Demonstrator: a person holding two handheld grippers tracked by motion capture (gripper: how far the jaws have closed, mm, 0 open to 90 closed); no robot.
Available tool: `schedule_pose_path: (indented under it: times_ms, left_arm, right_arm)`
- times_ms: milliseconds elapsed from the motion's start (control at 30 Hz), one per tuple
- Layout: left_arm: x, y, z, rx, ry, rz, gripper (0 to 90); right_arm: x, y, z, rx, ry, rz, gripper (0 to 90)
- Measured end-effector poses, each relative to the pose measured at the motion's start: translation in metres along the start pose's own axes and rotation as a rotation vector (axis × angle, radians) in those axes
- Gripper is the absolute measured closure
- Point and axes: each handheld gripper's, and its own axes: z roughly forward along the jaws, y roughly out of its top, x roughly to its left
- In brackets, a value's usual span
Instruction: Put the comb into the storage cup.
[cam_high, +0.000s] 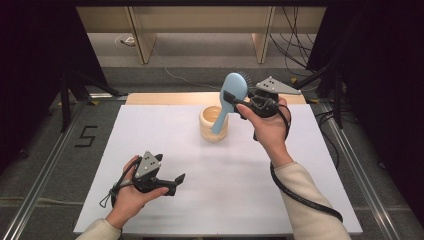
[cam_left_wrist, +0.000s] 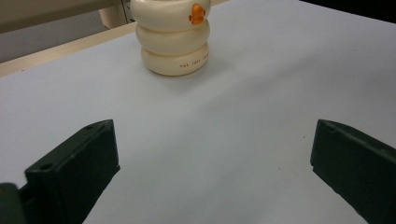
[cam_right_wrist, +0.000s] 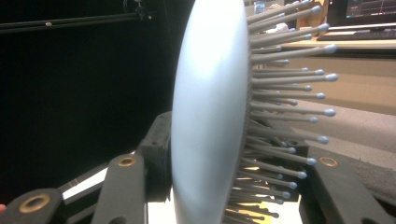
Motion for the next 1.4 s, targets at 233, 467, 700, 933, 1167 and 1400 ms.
schedule_pose_path:
  times_ms: [233,467,700,933,1167,1400]
  left_arm:
    - [0.001,0.0,0.0,0.0,0.002,0.001,0.3]
    - [0.0,0.0,0.0,0.0,0.0,-0.001,0.3]
    - [0.001,0.0,0.0,0.0,-0.001,0.002,0.4]
    - [0.001,0.0,0.0,0.001,-0.003,0.0,0.4]
    - [0.0,0.0,0.001,0.001,-0.003,0.001,0.4]
    - [0.001,0.0,0.0,0.001,-0.004,0.001,0.4]
  right_arm:
    - [0.001,0.002,0.004,-0.001,0.002,-0.001,52.0]
    - [-0.001,0.0,0.007,0.003,-0.007,0.007,52.0]
    - [-0.004,0.001,0.009,0.003,-0.014,0.009,52.0]
    - [-0.006,0.003,0.012,0.002,-0.023,0.01,52.0]
    - [-0.007,0.006,0.014,-0.001,-0.027,0.021,52.0]
    - [-0.008,0.009,0.017,-0.001,-0.03,0.02,52.0]
